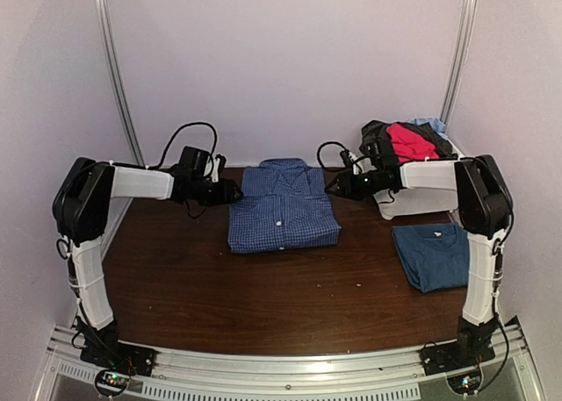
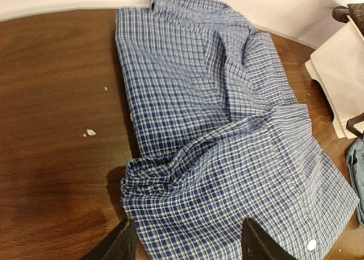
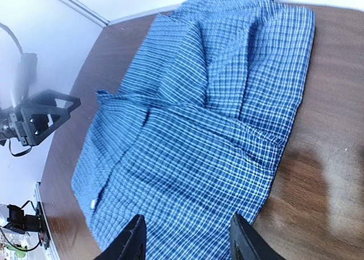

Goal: Fold and stack the mixed laundry pile
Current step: Fold the rectangle-folded shirt at the center of the board, then smooth out the 2/3-rectangle-folded shirt at the center of the board, then pick up the 2/3-rectangle-folded shirt from the center of the board.

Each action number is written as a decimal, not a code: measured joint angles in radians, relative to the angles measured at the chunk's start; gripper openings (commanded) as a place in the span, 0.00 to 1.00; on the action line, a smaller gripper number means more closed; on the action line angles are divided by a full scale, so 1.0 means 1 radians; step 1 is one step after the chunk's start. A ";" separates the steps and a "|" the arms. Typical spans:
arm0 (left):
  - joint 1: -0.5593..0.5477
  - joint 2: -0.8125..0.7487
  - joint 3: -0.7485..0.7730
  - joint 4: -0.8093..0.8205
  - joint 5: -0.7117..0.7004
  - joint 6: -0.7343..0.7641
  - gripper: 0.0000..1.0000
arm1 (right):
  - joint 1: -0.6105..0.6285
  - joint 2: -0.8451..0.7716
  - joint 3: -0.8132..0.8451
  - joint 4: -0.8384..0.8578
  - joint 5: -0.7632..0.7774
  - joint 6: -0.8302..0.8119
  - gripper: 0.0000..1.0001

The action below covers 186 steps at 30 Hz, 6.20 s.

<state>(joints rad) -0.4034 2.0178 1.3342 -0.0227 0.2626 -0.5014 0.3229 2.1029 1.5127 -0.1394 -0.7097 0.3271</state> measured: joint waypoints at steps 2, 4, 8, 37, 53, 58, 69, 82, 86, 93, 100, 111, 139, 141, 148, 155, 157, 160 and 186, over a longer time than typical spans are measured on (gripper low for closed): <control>0.005 -0.087 -0.016 -0.030 -0.008 0.018 0.71 | -0.005 -0.073 -0.022 -0.011 -0.009 -0.006 0.49; 0.008 -0.140 -0.031 -0.032 -0.007 0.027 0.72 | -0.005 -0.158 -0.061 -0.002 -0.028 -0.005 0.46; 0.009 -0.267 -0.140 0.010 0.055 0.036 0.72 | 0.020 -0.269 -0.142 0.035 -0.084 0.006 0.41; -0.130 -0.132 -0.388 0.134 0.198 0.035 0.68 | 0.147 -0.148 -0.558 0.262 -0.150 0.090 0.23; -0.145 -0.357 -0.354 0.138 0.249 0.002 0.91 | 0.166 -0.360 -0.440 0.288 -0.229 0.207 0.39; -0.140 -0.187 -0.203 0.181 0.271 -0.024 0.75 | 0.184 -0.198 -0.324 0.417 -0.260 0.299 0.29; -0.131 -0.026 -0.016 0.058 0.203 -0.023 0.49 | 0.207 0.105 -0.208 0.420 -0.232 0.335 0.17; -0.066 0.167 -0.020 0.191 0.280 -0.058 0.66 | 0.207 0.173 -0.192 0.448 -0.234 0.319 0.20; -0.062 0.142 -0.067 0.235 0.303 -0.046 0.79 | 0.207 0.145 -0.216 0.452 -0.233 0.305 0.35; -0.105 -0.144 -0.288 0.240 0.328 -0.046 0.82 | 0.214 -0.138 -0.394 0.467 -0.260 0.338 0.43; -0.270 -0.210 -0.370 0.381 0.382 -0.132 0.79 | 0.309 -0.222 -0.536 0.685 -0.284 0.489 0.36; -0.296 -0.060 -0.503 0.583 0.379 -0.232 0.78 | 0.314 -0.010 -0.712 0.969 -0.278 0.657 0.30; -0.024 0.023 -0.264 0.418 0.350 -0.129 0.77 | 0.128 0.109 -0.230 0.513 -0.303 0.330 0.30; -0.019 0.079 -0.265 0.450 0.359 -0.132 0.76 | 0.128 0.175 -0.191 0.479 -0.303 0.314 0.29; -0.019 0.026 -0.406 0.581 0.333 -0.166 0.75 | 0.147 0.198 -0.163 0.450 -0.311 0.266 0.28; -0.055 -0.308 -0.724 0.449 0.243 -0.124 0.83 | 0.255 0.046 -0.418 0.512 -0.300 0.270 0.31; -0.093 -0.423 -0.728 0.308 0.158 -0.071 0.85 | 0.274 -0.018 -0.496 0.498 -0.298 0.278 0.32; -0.200 -0.588 -0.679 0.119 -0.006 0.015 0.86 | 0.269 -0.105 -0.529 0.402 -0.285 0.255 0.33; -1.037 -0.385 -0.571 -0.121 -0.846 0.766 0.74 | 0.344 0.284 0.172 -0.135 -0.353 -0.072 0.18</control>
<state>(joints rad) -1.4403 1.6325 0.7631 -0.1432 -0.5831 0.2642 0.6670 2.3871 1.6844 -0.2749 -1.0630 0.2550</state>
